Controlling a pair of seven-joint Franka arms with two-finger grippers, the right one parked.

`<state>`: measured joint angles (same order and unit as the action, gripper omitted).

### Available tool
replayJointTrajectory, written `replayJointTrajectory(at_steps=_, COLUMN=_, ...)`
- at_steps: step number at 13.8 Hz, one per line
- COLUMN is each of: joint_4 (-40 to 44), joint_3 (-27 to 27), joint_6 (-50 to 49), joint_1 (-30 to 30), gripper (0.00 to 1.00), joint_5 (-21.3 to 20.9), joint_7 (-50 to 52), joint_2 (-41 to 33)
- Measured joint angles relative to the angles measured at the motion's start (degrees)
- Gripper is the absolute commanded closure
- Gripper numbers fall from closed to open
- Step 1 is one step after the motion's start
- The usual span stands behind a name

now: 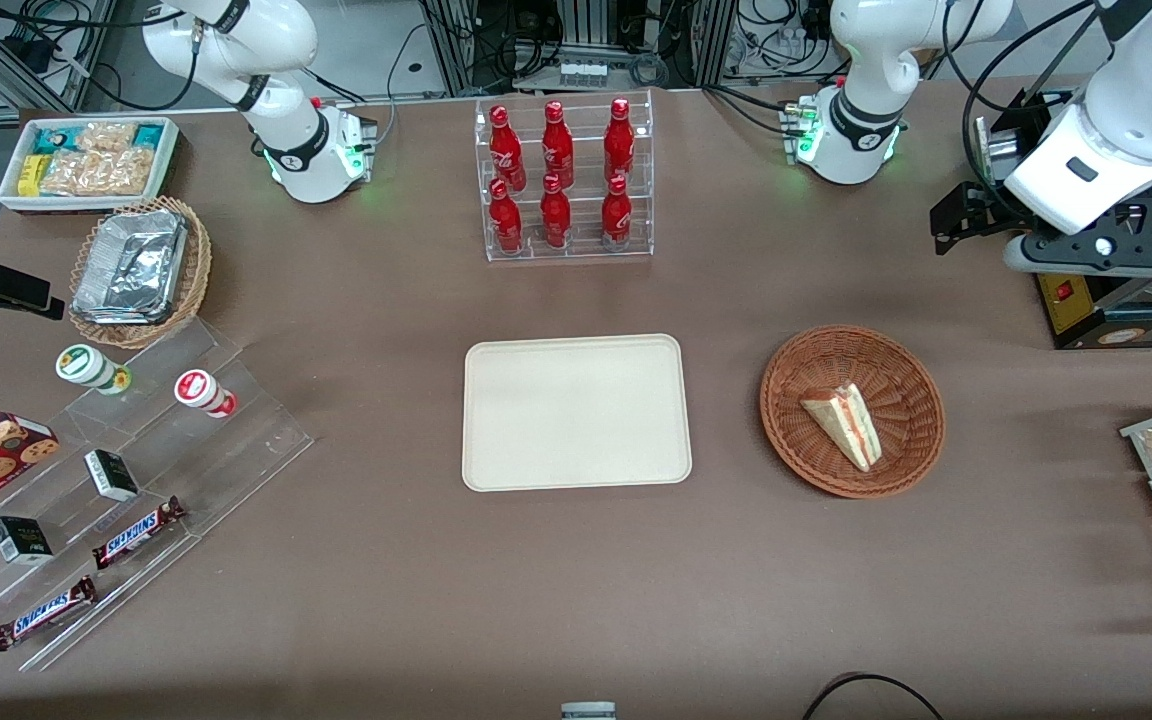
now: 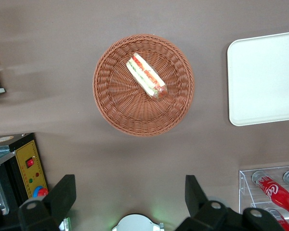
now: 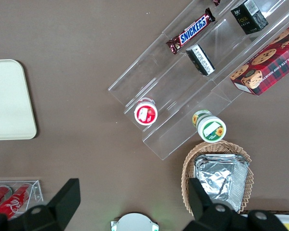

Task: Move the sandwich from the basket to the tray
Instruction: 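Lower the open left gripper over the wrapped sandwich in the basket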

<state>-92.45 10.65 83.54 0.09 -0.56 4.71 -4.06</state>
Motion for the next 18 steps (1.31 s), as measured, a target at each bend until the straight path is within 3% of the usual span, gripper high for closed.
replayJointTrajectory(at_steps=5, joint_4=-1.56, joint_3=0.02, joint_6=1.12, joint_1=0.0, gripper=0.0, joint_5=-0.22, joint_7=-0.03, joint_2=2.09)
replayJointTrajectory(at_steps=14, joint_4=-25.37, joint_3=0.42, joint_6=32.11, joint_1=-0.05, gripper=0.0, joint_5=-0.49, joint_7=0.32, joint_2=4.18)
replayJointTrajectory(at_steps=18, joint_4=-33.34, joint_3=0.54, joint_6=43.72, joint_1=-0.15, gripper=0.0, joint_5=-0.49, joint_7=10.34, joint_2=4.31)
